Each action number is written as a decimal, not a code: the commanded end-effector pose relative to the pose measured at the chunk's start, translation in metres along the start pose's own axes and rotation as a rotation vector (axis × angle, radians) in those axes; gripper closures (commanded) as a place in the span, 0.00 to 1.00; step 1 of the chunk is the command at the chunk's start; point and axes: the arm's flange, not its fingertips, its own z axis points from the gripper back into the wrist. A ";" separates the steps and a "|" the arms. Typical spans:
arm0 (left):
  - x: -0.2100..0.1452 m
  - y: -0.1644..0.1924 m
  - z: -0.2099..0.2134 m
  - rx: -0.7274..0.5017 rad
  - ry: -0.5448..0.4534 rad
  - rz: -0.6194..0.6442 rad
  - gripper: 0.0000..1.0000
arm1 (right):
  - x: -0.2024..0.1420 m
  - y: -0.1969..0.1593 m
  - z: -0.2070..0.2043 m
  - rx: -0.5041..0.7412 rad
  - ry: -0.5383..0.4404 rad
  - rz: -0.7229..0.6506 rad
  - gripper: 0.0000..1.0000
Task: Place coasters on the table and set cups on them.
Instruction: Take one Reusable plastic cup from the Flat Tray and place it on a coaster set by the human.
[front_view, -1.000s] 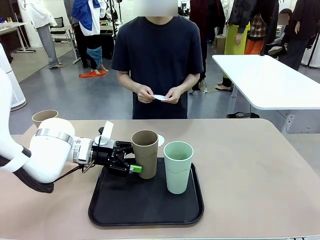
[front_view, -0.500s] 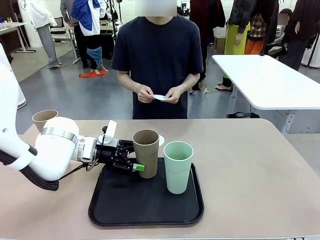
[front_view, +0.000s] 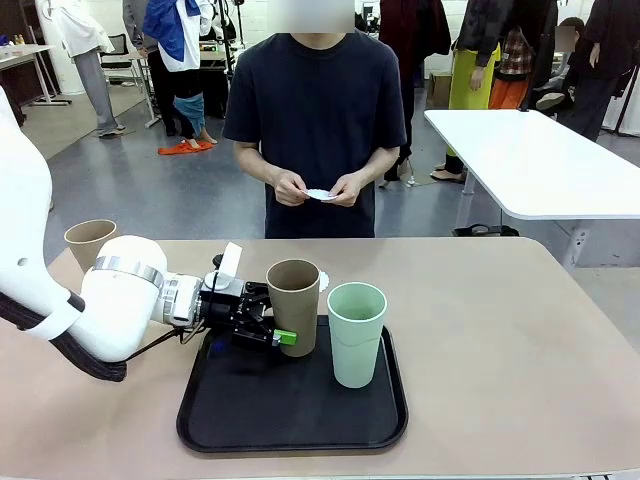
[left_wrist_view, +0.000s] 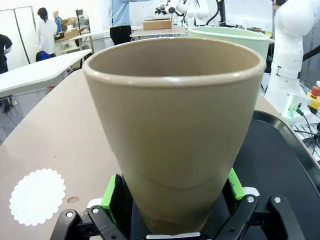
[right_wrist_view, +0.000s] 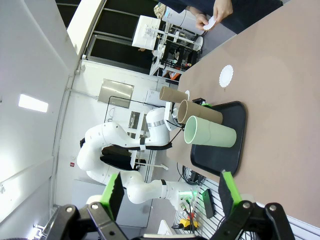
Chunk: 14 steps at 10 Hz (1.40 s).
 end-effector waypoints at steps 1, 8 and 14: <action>-0.003 0.005 -0.009 -0.018 -0.015 -0.055 0.00 | 0.001 0.000 -0.002 0.007 -0.014 -0.004 0.00; 0.003 0.012 -0.010 -0.032 -0.044 -0.059 1.00 | 0.001 0.000 -0.002 0.007 -0.014 -0.004 0.00; 0.083 -0.004 0.021 -0.032 -0.025 -0.115 0.72 | 0.001 0.000 -0.002 0.007 -0.014 -0.004 0.00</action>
